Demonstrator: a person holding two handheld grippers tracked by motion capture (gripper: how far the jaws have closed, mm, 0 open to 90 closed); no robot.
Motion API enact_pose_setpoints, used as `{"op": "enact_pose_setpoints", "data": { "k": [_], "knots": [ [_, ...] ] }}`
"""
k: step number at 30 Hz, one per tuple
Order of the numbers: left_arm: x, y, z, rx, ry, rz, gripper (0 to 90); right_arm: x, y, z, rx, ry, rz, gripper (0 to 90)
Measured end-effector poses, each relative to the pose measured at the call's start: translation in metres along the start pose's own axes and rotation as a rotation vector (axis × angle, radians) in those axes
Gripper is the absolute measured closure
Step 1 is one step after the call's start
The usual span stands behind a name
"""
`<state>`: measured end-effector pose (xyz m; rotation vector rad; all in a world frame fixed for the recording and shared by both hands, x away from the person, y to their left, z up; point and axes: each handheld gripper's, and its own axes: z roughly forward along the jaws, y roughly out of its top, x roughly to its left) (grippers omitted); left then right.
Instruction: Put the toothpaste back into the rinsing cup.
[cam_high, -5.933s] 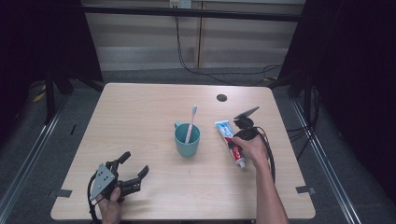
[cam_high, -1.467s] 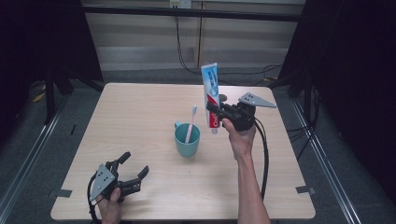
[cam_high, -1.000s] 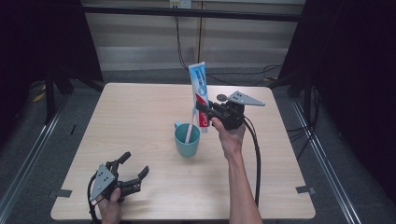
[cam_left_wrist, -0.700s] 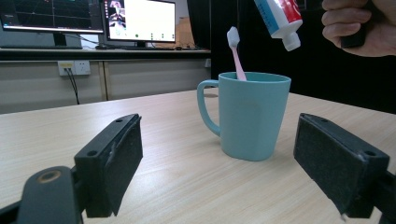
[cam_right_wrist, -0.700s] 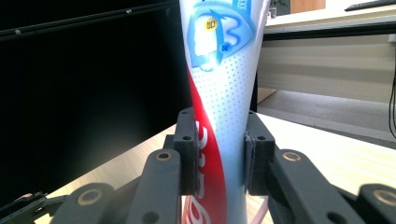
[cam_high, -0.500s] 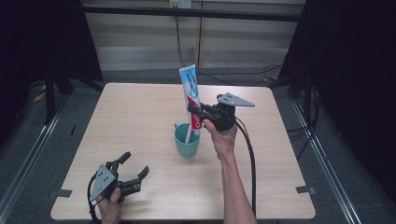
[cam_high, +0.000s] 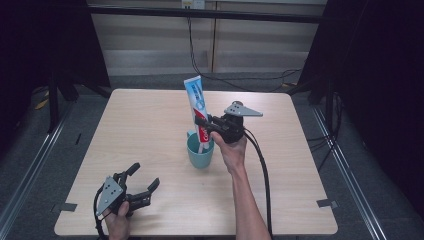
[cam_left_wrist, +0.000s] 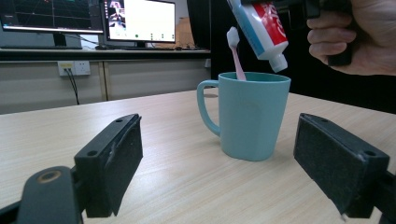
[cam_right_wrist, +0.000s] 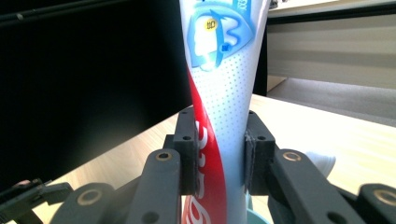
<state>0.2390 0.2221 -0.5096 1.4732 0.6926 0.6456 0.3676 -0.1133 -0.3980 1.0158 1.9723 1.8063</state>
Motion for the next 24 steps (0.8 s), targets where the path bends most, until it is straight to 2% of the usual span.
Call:
{"op": "enact_pose_setpoints", "data": {
  "k": [16,24],
  "knots": [
    [0.0,0.0,0.0,-0.004,-0.001,-0.004,15.5,0.0,-0.011,0.012,0.039,0.013,0.002,71.5],
    [0.0,0.0,0.0,-0.002,-0.001,-0.001,15.5,-0.006,-0.023,0.011,0.048,0.012,0.035,71.3]
  ]
}}
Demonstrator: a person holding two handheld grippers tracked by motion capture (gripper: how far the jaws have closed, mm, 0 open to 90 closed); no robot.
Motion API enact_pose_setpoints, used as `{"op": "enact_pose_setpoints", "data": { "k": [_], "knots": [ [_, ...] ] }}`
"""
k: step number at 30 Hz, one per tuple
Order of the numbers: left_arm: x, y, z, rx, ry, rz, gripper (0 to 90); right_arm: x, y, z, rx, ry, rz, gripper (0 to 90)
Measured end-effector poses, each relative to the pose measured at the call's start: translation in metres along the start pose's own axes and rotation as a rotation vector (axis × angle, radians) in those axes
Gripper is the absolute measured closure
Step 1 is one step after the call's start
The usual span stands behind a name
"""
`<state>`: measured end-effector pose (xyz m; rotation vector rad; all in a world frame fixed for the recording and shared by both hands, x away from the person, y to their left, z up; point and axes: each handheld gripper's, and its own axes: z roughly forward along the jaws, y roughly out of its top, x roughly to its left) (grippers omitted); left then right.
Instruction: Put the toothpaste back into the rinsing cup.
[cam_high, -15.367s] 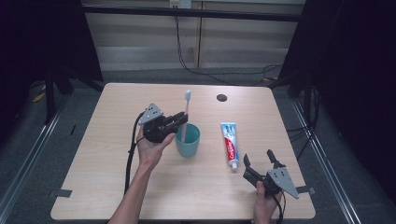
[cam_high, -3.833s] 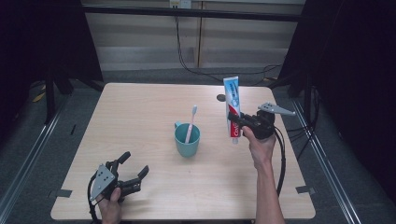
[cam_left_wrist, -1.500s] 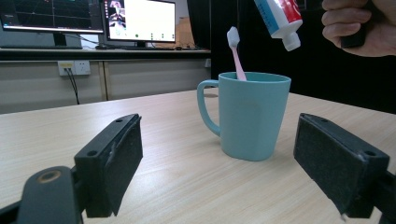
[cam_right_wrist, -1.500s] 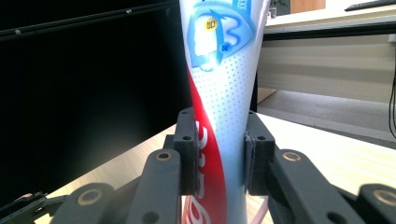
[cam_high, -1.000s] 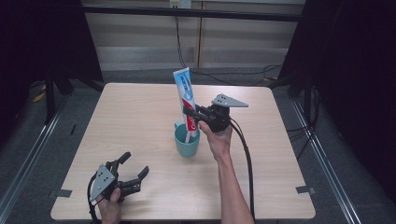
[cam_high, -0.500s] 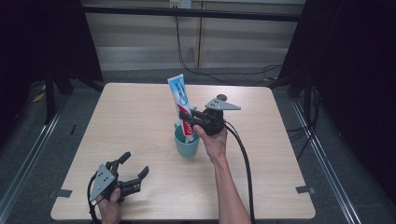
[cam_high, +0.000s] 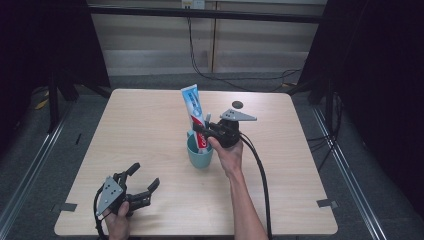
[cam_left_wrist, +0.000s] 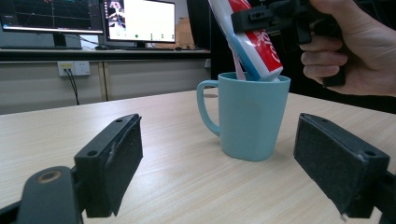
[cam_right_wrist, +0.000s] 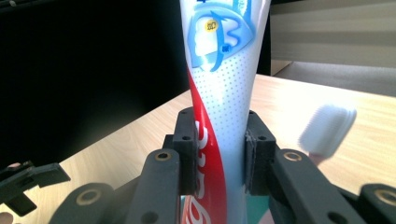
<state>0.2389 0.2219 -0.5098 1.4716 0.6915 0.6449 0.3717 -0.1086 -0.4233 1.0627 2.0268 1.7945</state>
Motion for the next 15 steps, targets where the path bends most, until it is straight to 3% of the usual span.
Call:
{"op": "enact_pose_setpoints", "data": {
  "k": [15],
  "knots": [
    [0.0,0.0,0.0,0.002,0.001,-0.004,15.5,-0.003,-0.015,0.003,0.009,0.015,0.026,71.0]
  ]
}}
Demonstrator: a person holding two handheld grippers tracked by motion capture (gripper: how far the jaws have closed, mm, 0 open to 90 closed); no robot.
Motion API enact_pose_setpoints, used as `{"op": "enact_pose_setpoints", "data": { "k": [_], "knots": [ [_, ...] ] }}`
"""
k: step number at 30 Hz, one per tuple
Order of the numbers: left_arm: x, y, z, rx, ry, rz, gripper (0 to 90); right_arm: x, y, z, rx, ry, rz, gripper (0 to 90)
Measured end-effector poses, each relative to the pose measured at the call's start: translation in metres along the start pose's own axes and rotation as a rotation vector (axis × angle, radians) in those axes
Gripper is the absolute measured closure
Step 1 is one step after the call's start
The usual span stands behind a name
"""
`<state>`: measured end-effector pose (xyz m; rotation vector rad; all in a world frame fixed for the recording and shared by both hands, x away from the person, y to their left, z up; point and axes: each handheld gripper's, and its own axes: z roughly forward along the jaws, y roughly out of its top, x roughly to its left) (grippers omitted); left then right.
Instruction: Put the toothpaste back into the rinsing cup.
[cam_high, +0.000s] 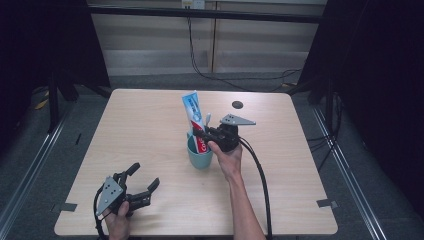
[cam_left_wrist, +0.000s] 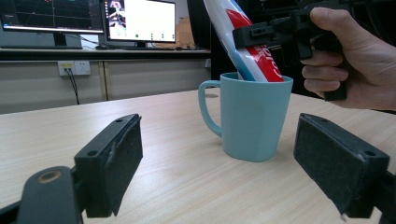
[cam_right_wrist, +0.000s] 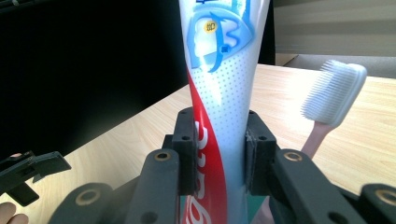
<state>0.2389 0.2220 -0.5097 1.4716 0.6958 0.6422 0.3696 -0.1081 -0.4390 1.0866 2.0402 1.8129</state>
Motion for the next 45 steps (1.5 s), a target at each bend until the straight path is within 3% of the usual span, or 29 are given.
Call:
{"op": "enact_pose_setpoints", "data": {
  "k": [14,18,22,36,45],
  "knots": [
    [0.0,0.0,0.0,0.002,-0.002,0.007,15.5,0.0,-0.009,0.0,0.033,-0.014,-0.018,70.2],
    [0.0,0.0,0.0,0.004,-0.002,0.011,15.5,-0.004,-0.016,-0.001,0.036,-0.011,0.008,70.1],
    [0.0,0.0,0.0,0.002,-0.002,0.008,15.5,-0.002,-0.015,-0.001,0.052,-0.017,-0.011,69.7],
    [0.0,0.0,0.0,0.0,-0.001,0.006,15.5,-0.001,-0.008,-0.014,0.031,-0.021,-0.019,66.4],
    [0.0,0.0,0.0,0.002,-0.002,0.008,15.5,-0.001,-0.004,-0.022,0.017,-0.019,-0.017,59.0]
  ]
}}
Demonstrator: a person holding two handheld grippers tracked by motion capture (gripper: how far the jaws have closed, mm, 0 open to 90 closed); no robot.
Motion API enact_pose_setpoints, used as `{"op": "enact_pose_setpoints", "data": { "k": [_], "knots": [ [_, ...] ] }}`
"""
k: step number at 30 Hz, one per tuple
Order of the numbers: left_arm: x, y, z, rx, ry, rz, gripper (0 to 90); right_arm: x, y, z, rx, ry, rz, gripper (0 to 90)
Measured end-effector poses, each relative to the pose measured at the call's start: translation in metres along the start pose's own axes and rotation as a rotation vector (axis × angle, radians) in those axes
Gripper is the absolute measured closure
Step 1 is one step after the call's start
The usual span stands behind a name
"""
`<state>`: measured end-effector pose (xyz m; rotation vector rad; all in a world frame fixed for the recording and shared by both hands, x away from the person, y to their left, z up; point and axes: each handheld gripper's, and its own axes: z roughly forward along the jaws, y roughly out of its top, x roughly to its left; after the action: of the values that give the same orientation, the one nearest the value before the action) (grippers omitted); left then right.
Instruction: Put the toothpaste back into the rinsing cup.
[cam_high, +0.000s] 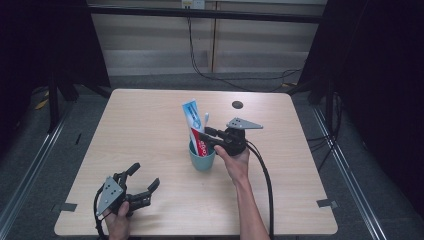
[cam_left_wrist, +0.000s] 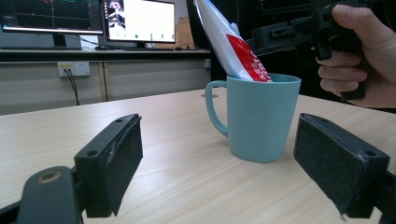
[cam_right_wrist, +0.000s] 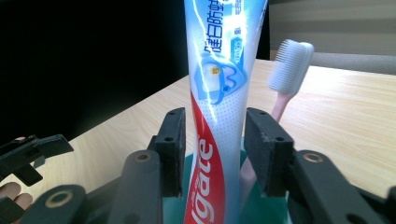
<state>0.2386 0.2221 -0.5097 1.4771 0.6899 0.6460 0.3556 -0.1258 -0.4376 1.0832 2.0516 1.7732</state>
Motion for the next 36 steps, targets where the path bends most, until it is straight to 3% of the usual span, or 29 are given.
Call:
{"op": "enact_pose_setpoints", "data": {
  "k": [23,36],
  "knots": [
    [0.0,0.0,0.0,0.0,0.0,0.001,15.5,-0.002,0.007,-0.025,-0.012,-0.035,0.009,47.3],
    [0.0,0.0,0.0,0.0,0.001,0.001,15.5,-0.008,0.001,-0.045,-0.021,-0.099,0.016,39.0]
  ]
}}
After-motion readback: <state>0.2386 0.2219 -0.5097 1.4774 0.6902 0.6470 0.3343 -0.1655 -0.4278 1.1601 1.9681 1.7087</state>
